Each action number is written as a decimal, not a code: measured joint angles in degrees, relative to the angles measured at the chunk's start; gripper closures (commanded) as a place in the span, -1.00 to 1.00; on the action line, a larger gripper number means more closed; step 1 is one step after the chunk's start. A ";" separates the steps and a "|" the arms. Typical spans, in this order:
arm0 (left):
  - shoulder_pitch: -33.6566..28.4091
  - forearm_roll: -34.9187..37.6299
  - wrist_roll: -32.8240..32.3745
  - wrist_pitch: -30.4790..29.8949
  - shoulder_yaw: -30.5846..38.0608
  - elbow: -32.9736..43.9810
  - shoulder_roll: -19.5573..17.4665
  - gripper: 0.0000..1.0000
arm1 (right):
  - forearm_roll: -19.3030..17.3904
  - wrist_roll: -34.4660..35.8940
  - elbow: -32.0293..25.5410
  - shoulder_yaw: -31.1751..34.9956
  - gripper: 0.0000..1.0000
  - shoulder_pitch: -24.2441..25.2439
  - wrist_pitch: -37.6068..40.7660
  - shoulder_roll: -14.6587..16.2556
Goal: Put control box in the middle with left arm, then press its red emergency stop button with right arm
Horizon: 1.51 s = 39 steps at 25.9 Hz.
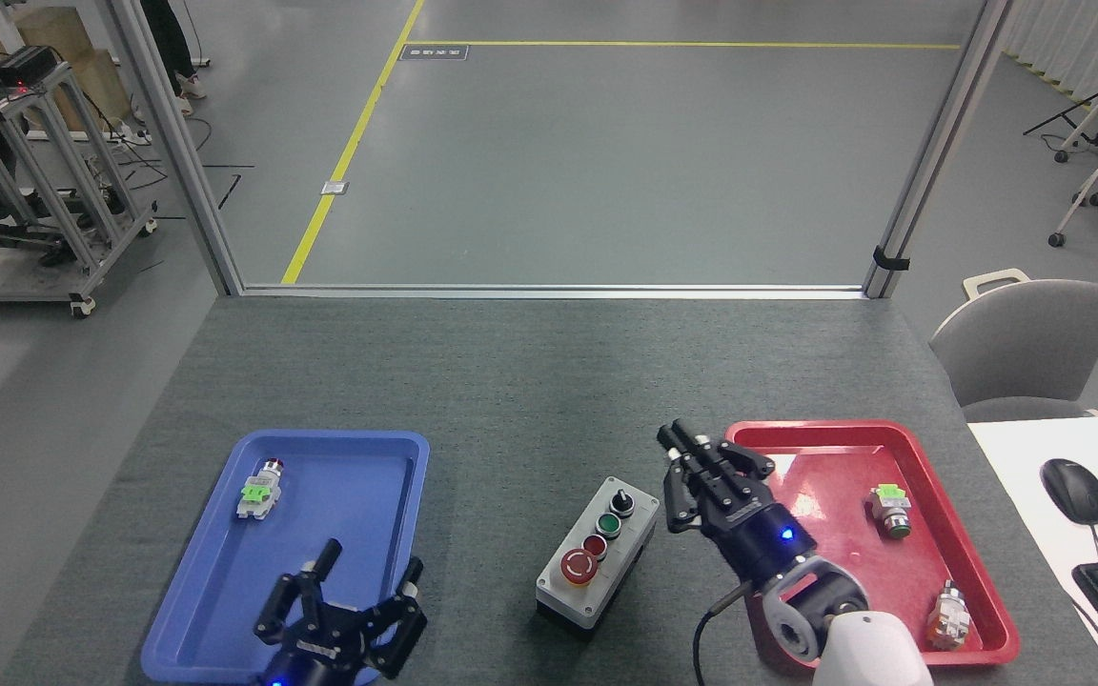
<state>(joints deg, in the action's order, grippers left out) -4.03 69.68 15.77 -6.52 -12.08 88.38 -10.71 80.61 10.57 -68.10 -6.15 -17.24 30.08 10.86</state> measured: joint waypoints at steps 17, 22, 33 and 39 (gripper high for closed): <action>9.92 -7.41 -1.14 -1.17 11.42 -7.02 -0.52 -0.98 | 9.90 -0.01 9.99 -8.20 1.00 0.70 -2.39 -5.27; 10.39 -7.14 -1.21 0.08 11.92 -8.72 -0.63 -0.98 | 9.91 0.01 10.31 -9.14 1.00 0.54 -2.39 -5.81; 11.12 -6.67 -2.21 12.42 12.65 -6.04 -0.38 -0.98 | 10.03 5.99 15.70 -11.16 1.00 0.30 -2.77 -6.32; 10.63 -6.66 -2.99 11.79 12.37 -4.94 -0.56 -0.98 | 8.51 8.18 15.90 -10.11 -0.96 0.87 -4.21 -6.88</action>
<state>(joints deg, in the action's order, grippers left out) 6.59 63.02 12.78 5.27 0.29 83.44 -11.28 89.12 18.75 -52.20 -16.26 -16.37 25.87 3.97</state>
